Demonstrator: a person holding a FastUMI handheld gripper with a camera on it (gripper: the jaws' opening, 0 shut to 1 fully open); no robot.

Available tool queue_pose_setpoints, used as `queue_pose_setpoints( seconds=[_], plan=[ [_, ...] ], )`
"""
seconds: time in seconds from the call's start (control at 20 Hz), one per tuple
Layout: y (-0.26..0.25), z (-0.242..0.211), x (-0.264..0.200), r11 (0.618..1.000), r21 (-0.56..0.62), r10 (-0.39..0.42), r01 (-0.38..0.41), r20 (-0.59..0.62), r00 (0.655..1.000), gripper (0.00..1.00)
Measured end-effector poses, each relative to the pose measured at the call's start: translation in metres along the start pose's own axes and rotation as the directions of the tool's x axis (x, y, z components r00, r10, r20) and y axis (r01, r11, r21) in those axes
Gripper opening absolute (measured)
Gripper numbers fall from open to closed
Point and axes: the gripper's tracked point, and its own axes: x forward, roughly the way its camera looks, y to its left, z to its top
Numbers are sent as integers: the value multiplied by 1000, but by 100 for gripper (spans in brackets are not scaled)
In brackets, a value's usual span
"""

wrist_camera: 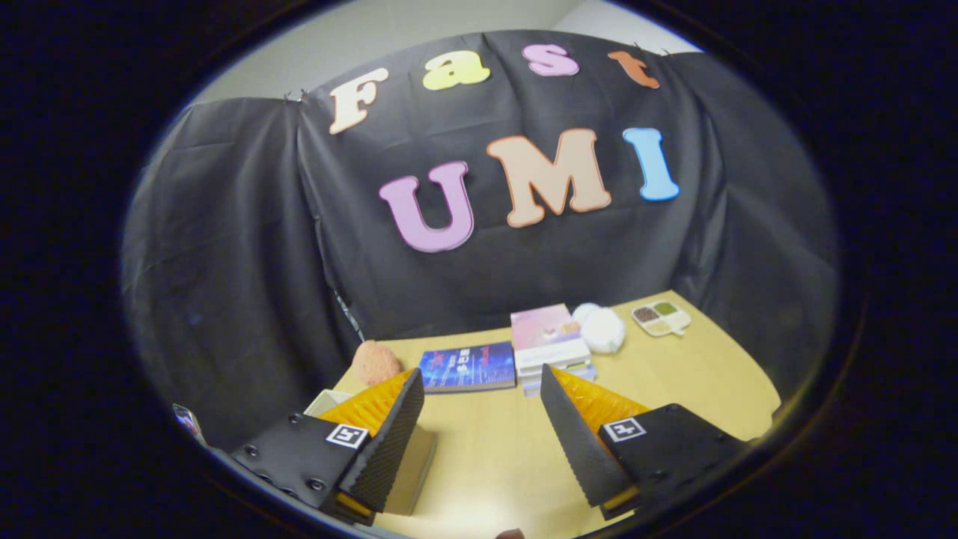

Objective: Open the storage box then place both shoes into the box .Put the left shoe in first, then the right shoe, with the right side of both shoes facing outward in a uniform manner.

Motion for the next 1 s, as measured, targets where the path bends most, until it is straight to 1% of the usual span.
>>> queue_pose_setpoints(
  seconds=[0.15, 0.3, 0.45, 0.7, 1.0],
  plan=[
    [-8, 43, -11, 1000, -10, 8, -7, 98, 995, 98],
    [-18, 87, -21, 1000, -14, 5, -2, 189, 982, 98],
    [-25, 113, -28, 1000, -17, 15, -11, 231, 973, 98],
    [-38, 135, -34, 1000, -20, 17, -13, 268, 963, 98],
    [-51, 137, -32, 999, -35, 12, -3, 261, 965, 98]
  ],
)
